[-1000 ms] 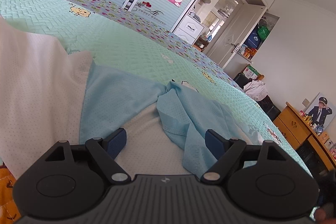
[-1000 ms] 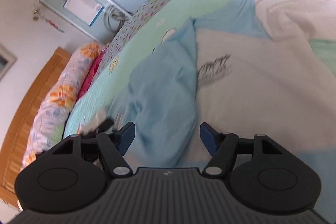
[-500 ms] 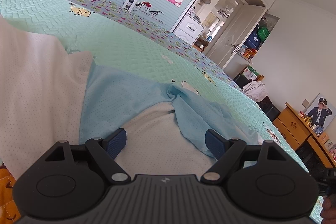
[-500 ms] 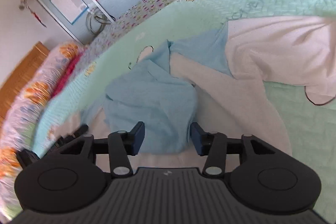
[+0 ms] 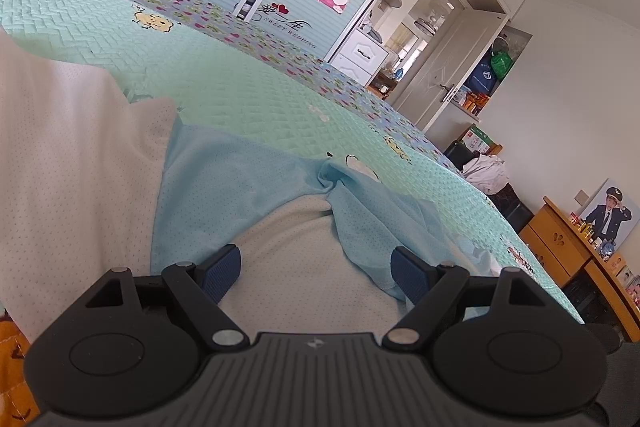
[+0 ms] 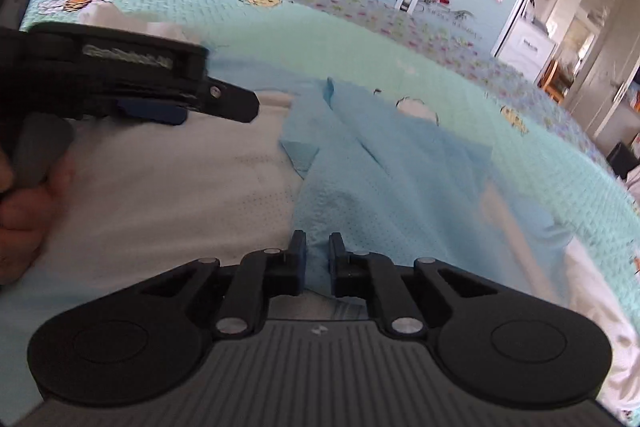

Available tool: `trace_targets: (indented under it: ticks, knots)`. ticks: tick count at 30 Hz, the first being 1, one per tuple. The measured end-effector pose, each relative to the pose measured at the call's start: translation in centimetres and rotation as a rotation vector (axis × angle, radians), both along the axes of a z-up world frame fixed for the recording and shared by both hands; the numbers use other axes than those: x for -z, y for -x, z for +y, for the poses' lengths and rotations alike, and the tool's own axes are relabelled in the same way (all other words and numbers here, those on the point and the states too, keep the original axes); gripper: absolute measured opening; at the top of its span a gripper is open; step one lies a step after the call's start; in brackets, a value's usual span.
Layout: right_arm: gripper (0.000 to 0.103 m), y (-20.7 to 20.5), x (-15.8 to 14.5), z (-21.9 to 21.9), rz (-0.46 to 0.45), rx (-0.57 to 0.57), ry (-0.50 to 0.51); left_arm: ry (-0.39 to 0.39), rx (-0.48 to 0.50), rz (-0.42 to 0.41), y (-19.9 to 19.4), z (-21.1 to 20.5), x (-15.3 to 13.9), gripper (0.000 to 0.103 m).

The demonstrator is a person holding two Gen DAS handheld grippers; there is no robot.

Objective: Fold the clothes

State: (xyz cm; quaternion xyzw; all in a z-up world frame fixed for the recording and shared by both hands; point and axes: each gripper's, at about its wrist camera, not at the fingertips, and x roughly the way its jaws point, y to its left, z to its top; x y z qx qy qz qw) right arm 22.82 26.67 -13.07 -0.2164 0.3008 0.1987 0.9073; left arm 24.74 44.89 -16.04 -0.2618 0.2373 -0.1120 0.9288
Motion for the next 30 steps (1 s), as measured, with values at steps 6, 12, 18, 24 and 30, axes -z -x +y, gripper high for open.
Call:
trace_targets:
  ticks: [6, 12, 18, 24, 30]
  knots:
    - [0.051, 2.4, -0.2, -0.8, -0.009, -0.035, -0.024, -0.004, 0.0, 0.0, 0.1, -0.1, 0.0, 0.085]
    - [0.005, 1.8, -0.2, -1.2, 0.009, -0.019, -0.043, -0.002, -0.001, -0.001, 0.1, -0.2, 0.1, 0.085]
    - [0.005, 7.8, -1.3, -4.6, 0.018, -0.117, -0.066, -0.003, -0.002, 0.001, 0.0, -0.2, 0.0, 0.085]
    - [0.037, 7.9, -3.0, -6.4, 0.055, -0.078, -0.171, -0.004, 0.0, 0.0, 0.1, -0.1, 0.0, 0.085]
    - [0.059, 4.6, -5.3, -8.2, 0.005, 0.062, -0.353, -0.003, -0.001, 0.0, 0.0, -0.3, 0.0, 0.085]
